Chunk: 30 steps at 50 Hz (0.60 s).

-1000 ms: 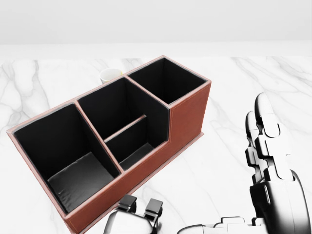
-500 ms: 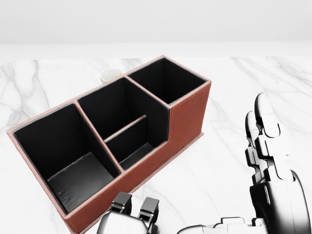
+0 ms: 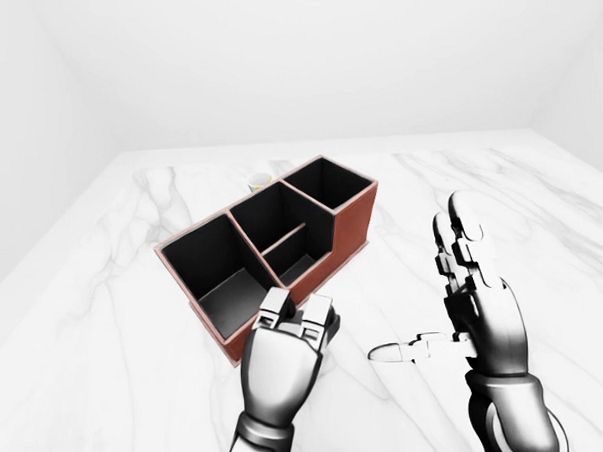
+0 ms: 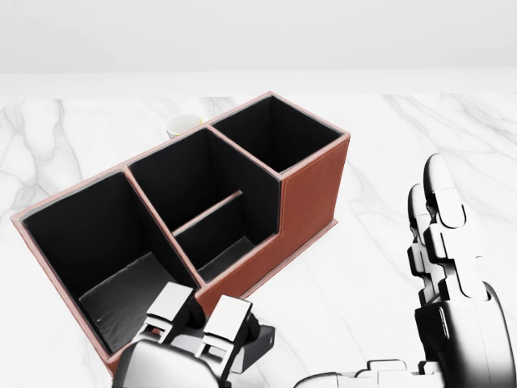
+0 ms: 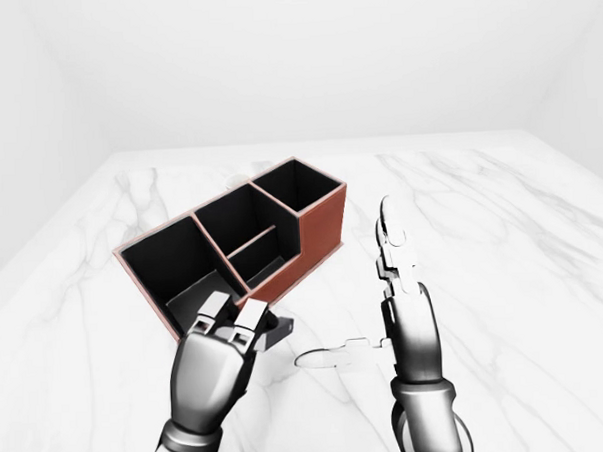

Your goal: Pick up the book and place it in the left compartment of the caddy.

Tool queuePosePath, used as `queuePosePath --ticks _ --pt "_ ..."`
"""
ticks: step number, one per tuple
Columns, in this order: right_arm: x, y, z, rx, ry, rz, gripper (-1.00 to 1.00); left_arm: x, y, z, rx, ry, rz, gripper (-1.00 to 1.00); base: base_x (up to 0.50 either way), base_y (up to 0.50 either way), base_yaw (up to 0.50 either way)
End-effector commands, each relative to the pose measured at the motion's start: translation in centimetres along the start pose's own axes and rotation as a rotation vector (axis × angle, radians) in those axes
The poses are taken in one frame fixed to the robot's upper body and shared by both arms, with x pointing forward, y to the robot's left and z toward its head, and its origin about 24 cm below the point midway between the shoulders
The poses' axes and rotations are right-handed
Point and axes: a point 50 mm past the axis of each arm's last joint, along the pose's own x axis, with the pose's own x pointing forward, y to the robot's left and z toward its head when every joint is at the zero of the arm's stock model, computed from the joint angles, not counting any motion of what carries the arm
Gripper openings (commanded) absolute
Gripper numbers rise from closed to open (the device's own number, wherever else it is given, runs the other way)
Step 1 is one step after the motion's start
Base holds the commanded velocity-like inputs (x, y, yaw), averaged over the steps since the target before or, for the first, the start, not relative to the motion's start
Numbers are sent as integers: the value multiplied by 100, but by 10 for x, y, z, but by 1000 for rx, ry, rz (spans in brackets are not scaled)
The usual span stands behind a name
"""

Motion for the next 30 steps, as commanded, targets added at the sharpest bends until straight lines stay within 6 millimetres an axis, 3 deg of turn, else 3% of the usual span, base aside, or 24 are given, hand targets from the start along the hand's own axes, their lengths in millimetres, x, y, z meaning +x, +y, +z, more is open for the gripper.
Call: queuePosePath --ticks 1,8,15,26,30 --pt "0 0 0 -1 0 -1 100 -4 43 12 -74 -42 168 -100 0 0 0" --pt "0 0 0 0 0 2 100 -9 60 17 -99 -70 200 -100 0 0 0" --pt "0 0 -1 0 5 3 100 -1 85 3 -62 -16 283 -100 0 0 0" --pt "2 2 -6 4 17 8 100 31 138 -31 24 147 415 -100 0 0 0" --pt "3 3 -6 5 16 11 100 51 145 -41 56 191 382 -100 0 0 0"
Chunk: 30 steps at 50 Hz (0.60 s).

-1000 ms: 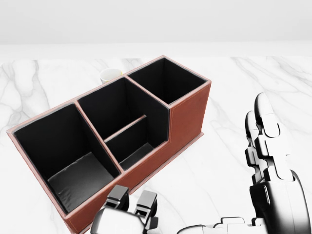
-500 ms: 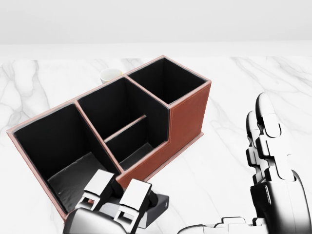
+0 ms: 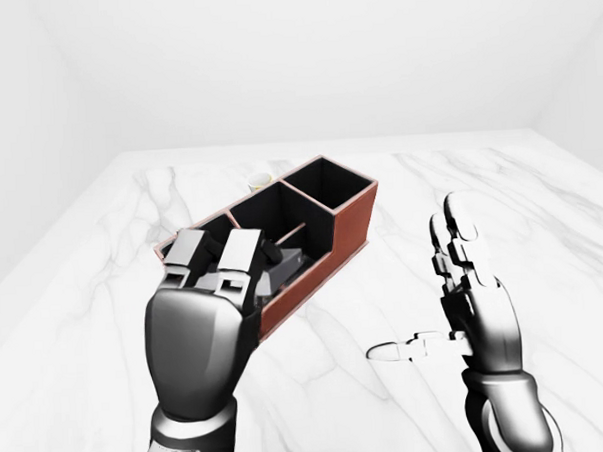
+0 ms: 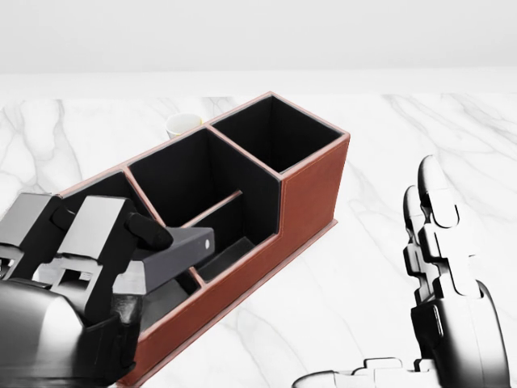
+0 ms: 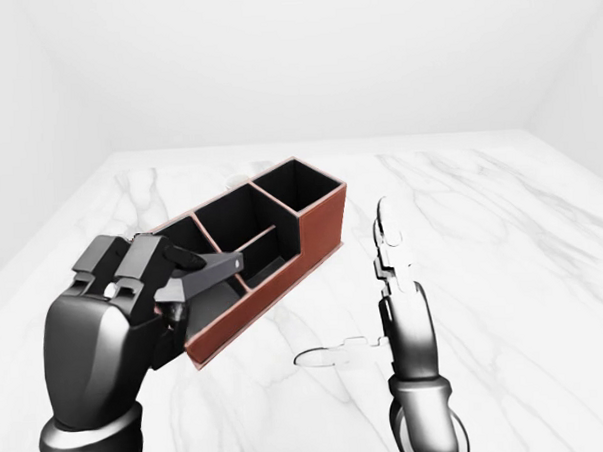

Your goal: Pick up the book and place it in the left compartment of the caddy.

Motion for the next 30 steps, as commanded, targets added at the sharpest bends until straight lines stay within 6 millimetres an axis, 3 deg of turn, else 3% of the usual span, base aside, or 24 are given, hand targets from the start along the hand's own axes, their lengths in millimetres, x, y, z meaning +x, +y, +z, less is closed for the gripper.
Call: queuePosePath --ticks 1,7,19,30 --pt "1 2 -2 3 5 4 100 42 33 -22 59 110 93 -100 0 0 0" --pt "0 0 -3 4 13 -3 100 52 37 -20 93 114 69 -100 0 0 0" --pt "0 0 -3 3 13 -1 100 68 18 -26 238 217 -178 -100 0 0 0" --pt "0 0 -4 3 17 0 100 79 8 -31 298 258 -254 -100 0 0 0"
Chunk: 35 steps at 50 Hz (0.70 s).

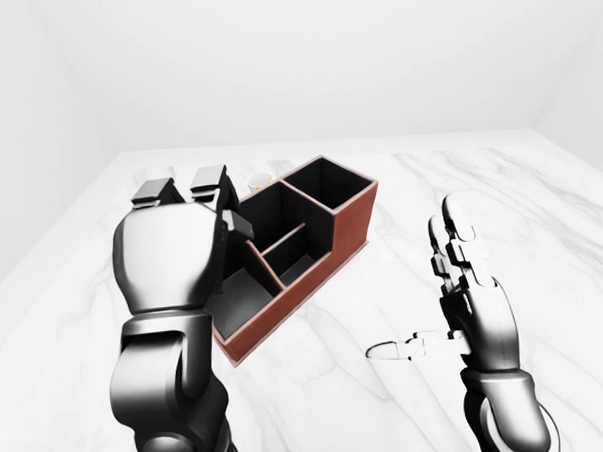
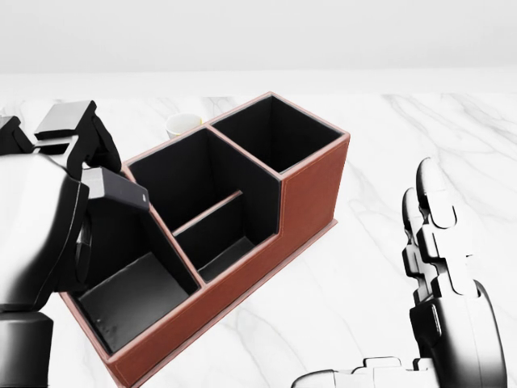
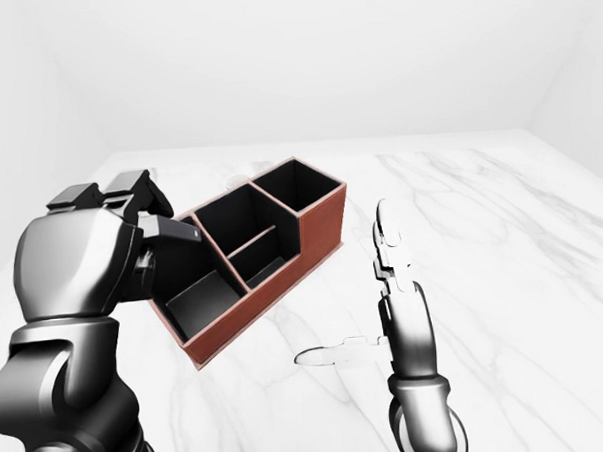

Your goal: Pick up the book and place it in the left compartment of the caddy.

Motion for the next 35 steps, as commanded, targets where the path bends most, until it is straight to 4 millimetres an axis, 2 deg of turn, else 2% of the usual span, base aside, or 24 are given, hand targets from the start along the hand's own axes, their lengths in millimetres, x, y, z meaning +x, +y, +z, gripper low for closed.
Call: queuePosePath --ticks 1,11,21,35 --pt "0 -1 -1 0 5 -1 100 15 -5 1 55 39 -54 -100 0 0 0" --pt "1 0 -3 1 9 2 100 24 -19 1 72 28 -111 -100 0 0 0" --pt "0 -1 -2 0 11 0 100 34 -45 4 33 -28 -141 -100 0 0 0" --pt "0 -1 -2 0 10 0 100 35 -68 -3 9 -45 -179 -100 0 0 0"
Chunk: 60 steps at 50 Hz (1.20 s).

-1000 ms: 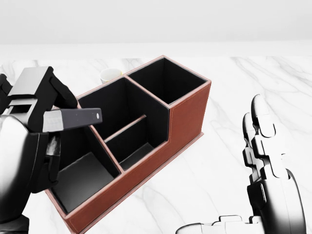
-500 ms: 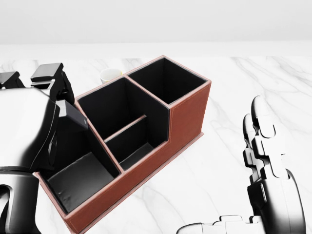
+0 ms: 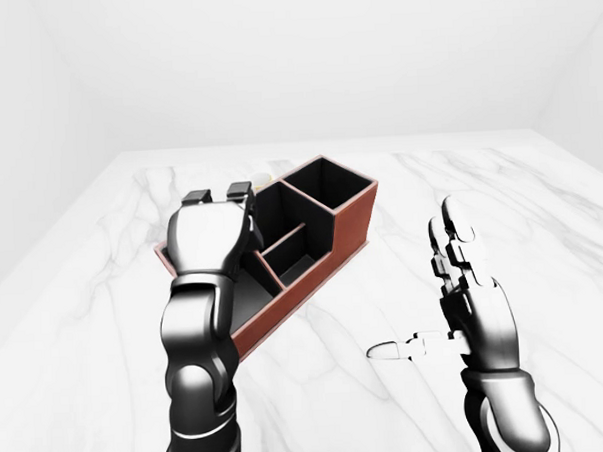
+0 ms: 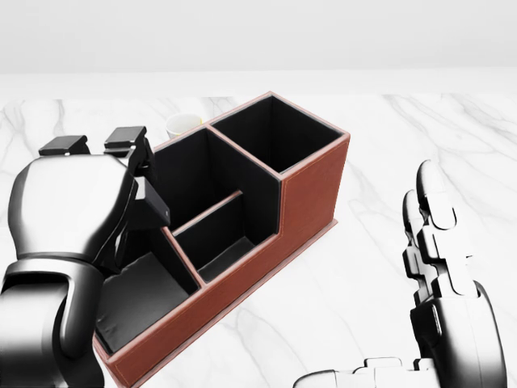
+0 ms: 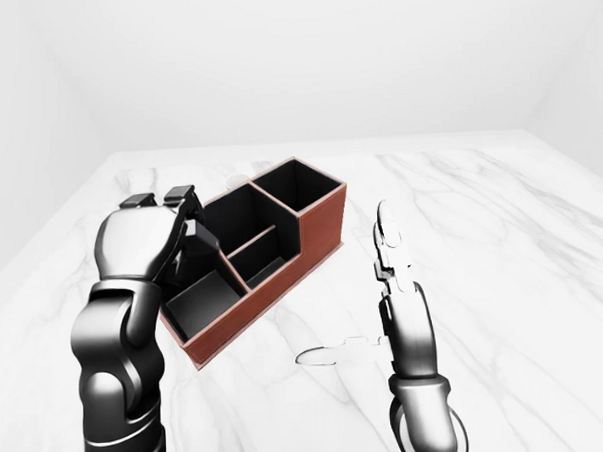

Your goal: Pick up the book and place it in the left compartment of the caddy.

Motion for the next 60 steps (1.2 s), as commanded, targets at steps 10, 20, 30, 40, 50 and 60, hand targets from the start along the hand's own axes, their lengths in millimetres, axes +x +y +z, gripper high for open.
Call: queuePosePath --ticks 10,20,30,40,50,60 --pt "1 1 -3 2 9 3 100 3 -11 -12 29 19 -11 -100 0 0 0" --pt "2 2 -2 2 6 6 100 9 -15 -17 62 41 -26 -100 0 0 0" --pt "2 2 -3 3 5 8 100 18 -24 -23 68 45 -46 -100 0 0 0" --pt "2 2 -3 3 6 7 100 27 -41 -24 39 19 -77 -100 0 0 0" --pt "1 1 -2 2 6 5 100 26 -51 -25 64 20 -103 -100 0 0 0" --pt "1 1 -2 2 7 5 100 21 -61 -30 68 38 -137 -100 0 0 0"
